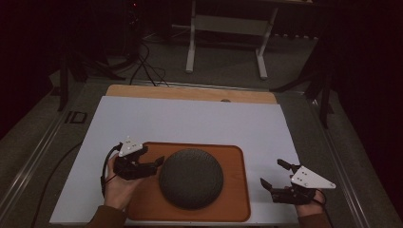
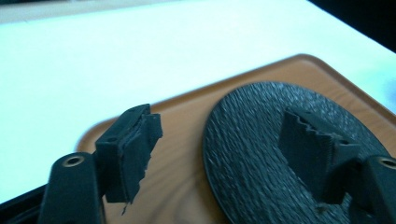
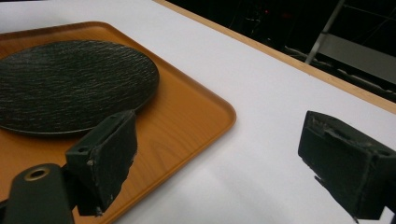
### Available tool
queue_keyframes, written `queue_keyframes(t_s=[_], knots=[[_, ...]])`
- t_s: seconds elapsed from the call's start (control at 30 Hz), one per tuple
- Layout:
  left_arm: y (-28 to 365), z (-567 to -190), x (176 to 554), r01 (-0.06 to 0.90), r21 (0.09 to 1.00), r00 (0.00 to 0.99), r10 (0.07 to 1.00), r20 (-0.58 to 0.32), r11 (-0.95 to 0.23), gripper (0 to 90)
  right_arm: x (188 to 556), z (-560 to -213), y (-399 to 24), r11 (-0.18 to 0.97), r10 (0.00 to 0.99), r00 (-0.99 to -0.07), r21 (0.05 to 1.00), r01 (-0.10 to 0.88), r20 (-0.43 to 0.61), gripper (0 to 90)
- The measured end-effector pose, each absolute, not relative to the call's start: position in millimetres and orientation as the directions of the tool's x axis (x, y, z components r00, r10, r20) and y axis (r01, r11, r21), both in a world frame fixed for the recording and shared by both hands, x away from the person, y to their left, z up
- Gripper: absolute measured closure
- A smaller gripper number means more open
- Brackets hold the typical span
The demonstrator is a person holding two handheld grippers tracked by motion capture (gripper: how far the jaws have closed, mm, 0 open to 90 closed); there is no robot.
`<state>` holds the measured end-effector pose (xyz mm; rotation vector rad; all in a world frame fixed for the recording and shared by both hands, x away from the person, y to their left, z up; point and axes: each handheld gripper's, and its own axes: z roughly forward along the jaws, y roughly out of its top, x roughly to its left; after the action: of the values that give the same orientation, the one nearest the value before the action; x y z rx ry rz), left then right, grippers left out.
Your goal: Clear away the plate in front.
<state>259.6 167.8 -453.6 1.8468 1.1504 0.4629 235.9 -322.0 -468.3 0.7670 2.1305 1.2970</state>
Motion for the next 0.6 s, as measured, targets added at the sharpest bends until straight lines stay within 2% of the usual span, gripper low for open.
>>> queue_keyframes(t_s=[0.1, 0.13, 0.27, 0.43, 0.6], knots=[[175.2, -447.3, 254.4, 0.48, 0.857, 0.467, 0.882, -0.067, -0.189, 22.1, 235.9, -468.3, -322.6, 0.376, 0.701, -0.7, 0.906, 0.197, -0.139, 11.4], [175.2, -447.3, 254.4, 0.48, 0.857, 0.467, 0.882, -0.067, -0.189, 18.0, 235.9, -468.3, -323.0, 0.374, 0.703, -0.698, 0.906, 0.2, -0.136, 11.4], [191.1, -440.4, 246.7, 0.437, 0.884, 0.416, 0.909, -0.034, -0.167, 16.0, 236.7, -468.2, -324.5, 0.372, 0.706, -0.695, 0.907, 0.198, -0.137, 11.4], [215.1, -438.6, 239.2, 0.412, 0.902, 0.374, 0.927, -0.037, -0.13, 15.9, 238.2, -468.6, -328.5, 0.365, 0.718, -0.684, 0.907, 0.21, -0.13, 11.4], [242.0, -444.9, 231.2, 0.381, 0.923, 0.339, 0.937, -0.084, -0.055, 16.5, 242.8, -470.9, -334.6, 0.351, 0.733, -0.67, 0.91, 0.221, -0.12, 11.3]])
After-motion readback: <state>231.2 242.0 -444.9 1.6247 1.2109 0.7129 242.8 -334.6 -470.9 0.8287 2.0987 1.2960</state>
